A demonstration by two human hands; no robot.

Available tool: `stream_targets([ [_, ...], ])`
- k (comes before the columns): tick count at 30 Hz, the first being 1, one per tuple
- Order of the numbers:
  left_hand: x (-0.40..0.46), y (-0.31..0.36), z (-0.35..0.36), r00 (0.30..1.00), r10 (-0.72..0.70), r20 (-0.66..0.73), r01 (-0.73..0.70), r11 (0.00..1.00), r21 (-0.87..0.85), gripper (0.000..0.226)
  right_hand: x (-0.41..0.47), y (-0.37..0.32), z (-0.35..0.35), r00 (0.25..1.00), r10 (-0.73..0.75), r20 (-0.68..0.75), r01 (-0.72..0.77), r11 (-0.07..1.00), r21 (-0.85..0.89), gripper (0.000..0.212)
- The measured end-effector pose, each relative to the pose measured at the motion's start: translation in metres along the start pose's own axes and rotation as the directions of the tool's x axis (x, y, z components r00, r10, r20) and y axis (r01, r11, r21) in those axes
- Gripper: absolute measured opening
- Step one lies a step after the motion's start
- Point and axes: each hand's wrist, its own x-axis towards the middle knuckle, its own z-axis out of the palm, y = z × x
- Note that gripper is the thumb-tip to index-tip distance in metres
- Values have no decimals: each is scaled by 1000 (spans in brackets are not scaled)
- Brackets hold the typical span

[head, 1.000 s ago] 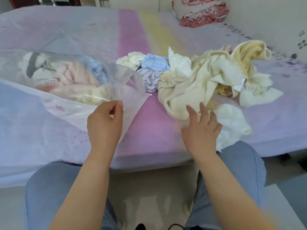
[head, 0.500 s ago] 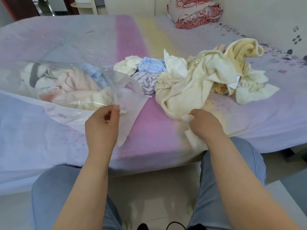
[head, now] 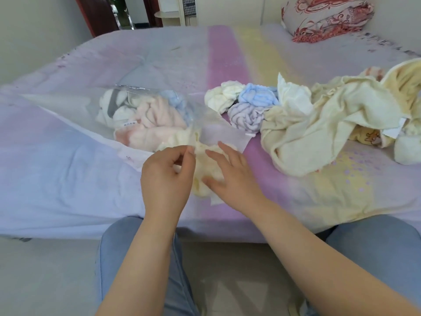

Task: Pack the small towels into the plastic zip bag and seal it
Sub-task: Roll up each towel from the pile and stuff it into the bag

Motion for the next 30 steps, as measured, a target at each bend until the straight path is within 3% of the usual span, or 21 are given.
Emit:
stream_targets([
  [2, 1, -2, 1, 997, 79, -3, -78, 994, 72, 20, -5, 6, 4, 998, 28, -53, -32, 997, -64, 68],
  [4, 4, -3, 4, 995, 87, 43, -91, 991, 96, 19, -4, 12, 5, 996, 45, 77, -35, 991, -132, 61],
  [7, 5, -3, 8, 990, 3, 141, 1, 1000, -31, 18, 13, 7, 6, 986, 30, 165, -12, 994, -108, 42],
  [10, 2, -6, 6, 989, -54, 134, 70, 991, -116, 29, 42, -17, 18, 974, 18, 227, 19, 987, -160, 32],
  [13, 1, -9, 0, 987, -119, 110, 137, 974, -180, 36, 77, -43, 34, 975, 70, 210, -74, 997, 13, 29],
  [15, 3, -10, -8, 984, -141, 107, 160, 968, -191, 38, 100, -55, 43, 957, 27, 290, -73, 986, 149, 28],
  [17, 7, -14, -15, 983, -152, 99, 168, 967, -190, 37, 116, -60, 48, 914, -20, 404, -53, 984, 169, 13],
  [19, 11, -20, -19, 985, -153, 85, 167, 966, -197, 34, 122, -59, 50, 878, -33, 477, -20, 994, 106, 17],
  [20, 12, -23, -19, 985, -155, 81, 168, 968, -188, 34, 120, -57, 50, 870, -33, 491, 11, 999, 47, 31],
  [23, 11, -26, -13, 980, -171, 101, 188, 965, -183, 24, 103, -46, 42, 908, 53, 415, -26, 997, -70, 55],
  [27, 7, -25, 2, 971, -201, 131, 224, 954, -198, 17, 62, -22, 15, 962, -4, 273, -14, 998, 63, 45],
  [29, 7, -24, 6, 974, -192, 118, 212, 958, -191, 18, 41, -5, -5, 994, -35, 108, 12, 979, 205, 40],
  [30, 7, -25, 7, 976, -188, 113, 207, 960, -190, 19, 30, 5, -17, 998, -16, -58, 31, 966, 258, 34],
])
